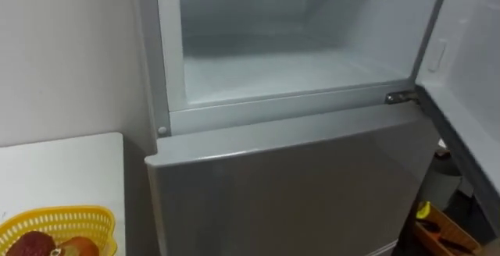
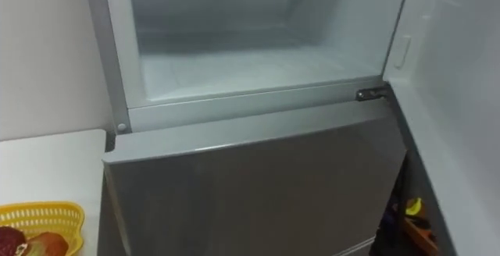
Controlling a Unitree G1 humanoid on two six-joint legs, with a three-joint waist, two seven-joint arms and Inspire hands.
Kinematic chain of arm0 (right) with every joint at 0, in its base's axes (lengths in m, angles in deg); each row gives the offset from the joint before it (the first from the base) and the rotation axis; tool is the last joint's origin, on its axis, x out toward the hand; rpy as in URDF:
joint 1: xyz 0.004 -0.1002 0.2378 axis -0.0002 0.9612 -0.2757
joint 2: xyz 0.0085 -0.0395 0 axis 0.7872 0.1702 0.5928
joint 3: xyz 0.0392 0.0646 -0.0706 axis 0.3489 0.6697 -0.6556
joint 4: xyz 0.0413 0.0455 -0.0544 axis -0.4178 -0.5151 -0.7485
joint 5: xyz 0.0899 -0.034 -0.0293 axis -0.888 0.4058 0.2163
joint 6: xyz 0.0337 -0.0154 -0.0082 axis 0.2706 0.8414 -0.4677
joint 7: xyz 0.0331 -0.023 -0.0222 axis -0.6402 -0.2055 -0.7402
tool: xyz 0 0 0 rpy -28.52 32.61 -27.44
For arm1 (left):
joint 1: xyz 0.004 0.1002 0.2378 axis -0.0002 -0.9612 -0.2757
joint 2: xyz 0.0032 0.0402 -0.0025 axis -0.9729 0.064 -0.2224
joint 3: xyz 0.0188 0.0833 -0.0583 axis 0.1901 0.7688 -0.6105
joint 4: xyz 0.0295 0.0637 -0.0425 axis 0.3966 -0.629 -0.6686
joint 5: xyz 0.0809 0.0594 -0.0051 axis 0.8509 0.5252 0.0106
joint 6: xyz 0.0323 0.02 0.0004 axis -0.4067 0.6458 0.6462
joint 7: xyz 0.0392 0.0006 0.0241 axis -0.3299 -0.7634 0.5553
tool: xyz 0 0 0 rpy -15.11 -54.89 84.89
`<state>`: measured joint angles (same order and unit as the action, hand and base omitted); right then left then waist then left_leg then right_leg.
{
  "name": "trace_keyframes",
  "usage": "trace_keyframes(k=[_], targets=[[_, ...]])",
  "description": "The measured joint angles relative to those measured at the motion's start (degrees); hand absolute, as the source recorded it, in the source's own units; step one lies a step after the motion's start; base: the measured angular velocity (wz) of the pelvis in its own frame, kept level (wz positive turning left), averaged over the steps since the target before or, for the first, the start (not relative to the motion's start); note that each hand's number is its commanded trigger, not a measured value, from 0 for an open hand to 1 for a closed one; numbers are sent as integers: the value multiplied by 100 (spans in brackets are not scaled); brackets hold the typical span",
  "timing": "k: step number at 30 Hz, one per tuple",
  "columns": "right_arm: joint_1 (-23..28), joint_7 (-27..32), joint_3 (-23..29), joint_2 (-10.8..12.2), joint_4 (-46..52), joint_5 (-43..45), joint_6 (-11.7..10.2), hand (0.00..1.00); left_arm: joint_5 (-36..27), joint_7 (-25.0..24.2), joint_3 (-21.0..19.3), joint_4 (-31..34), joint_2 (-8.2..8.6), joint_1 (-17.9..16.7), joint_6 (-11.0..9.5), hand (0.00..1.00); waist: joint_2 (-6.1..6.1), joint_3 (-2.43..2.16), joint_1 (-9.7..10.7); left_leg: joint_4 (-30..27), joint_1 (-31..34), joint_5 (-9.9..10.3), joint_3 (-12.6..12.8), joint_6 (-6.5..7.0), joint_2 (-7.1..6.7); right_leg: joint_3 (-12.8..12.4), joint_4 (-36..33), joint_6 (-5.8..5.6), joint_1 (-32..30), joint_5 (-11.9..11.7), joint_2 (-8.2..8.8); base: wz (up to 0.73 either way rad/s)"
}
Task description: Retrieve from the upper fridge
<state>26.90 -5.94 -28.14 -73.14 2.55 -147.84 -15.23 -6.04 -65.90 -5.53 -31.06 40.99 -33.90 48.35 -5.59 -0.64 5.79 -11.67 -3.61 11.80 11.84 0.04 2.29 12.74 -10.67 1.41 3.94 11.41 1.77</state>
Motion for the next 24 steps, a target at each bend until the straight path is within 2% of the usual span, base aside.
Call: trace_keyframes(k=[6,10,14,20,24], targets=[[6,-579,-305,0,-6,244,21,0,83,-4,240,-27,-92,-27,9,0,-130,-10,-72,-54,46,-6,-102,-10,4,68,5,22,13,-14,-5,7],[54,-742,-298,0,-13,269,99,0,83,-9,431,-19,-133,-29,30,0,-173,-29,-122,-127,119,-5,-154,-10,9,161,5,31,9,-19,3,9],[56,-879,-393,0,-13,269,111,0,67,0,628,-17,-178,-26,52,0,-178,-31,-156,-136,133,-4,-167,-12,22,166,-4,31,10,-19,3,3],[55,-1137,-638,-1,-13,270,136,0,88,3,633,-1,-225,-17,58,0,-174,-30,-172,-135,195,-3,-218,-13,16,235,-5,31,23,-19,10,5],[52,-1186,-694,-1,-13,201,143,0,56,4,631,-3,-225,4,129,0,-166,-19,-292,-140,199,-3,-260,-13,8,271,3,30,77,-20,9,5]])
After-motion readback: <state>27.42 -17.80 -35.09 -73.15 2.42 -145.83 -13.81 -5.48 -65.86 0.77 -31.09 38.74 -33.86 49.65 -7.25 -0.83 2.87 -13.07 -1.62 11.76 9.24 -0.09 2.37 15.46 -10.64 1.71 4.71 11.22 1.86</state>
